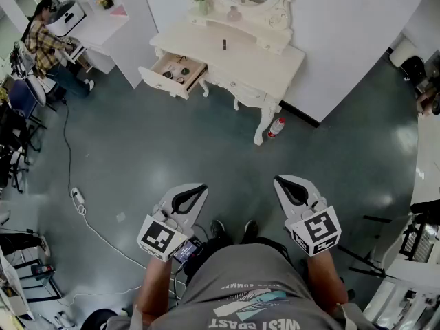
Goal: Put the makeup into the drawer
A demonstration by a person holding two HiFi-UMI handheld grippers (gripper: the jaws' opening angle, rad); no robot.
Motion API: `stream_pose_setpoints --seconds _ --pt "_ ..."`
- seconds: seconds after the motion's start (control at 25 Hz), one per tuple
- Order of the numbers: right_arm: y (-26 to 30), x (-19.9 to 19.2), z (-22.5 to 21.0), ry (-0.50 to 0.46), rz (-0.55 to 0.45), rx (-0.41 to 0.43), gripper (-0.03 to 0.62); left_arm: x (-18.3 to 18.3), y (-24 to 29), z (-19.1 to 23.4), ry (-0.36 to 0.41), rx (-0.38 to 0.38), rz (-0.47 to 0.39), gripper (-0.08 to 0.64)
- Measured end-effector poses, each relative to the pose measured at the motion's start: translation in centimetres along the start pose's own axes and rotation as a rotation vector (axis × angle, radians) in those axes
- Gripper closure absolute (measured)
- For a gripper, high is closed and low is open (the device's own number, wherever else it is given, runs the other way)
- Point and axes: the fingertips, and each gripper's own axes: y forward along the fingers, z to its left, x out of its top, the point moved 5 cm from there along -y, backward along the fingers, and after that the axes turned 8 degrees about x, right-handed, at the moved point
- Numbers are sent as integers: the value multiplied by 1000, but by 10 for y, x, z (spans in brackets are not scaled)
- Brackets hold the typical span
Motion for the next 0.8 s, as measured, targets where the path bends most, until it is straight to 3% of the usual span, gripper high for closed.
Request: stream_pose_setpoints --seconds 0.8 --pt "0 -3 2 35 16 -1 591 -2 0 -3 -22 -28 25 557"
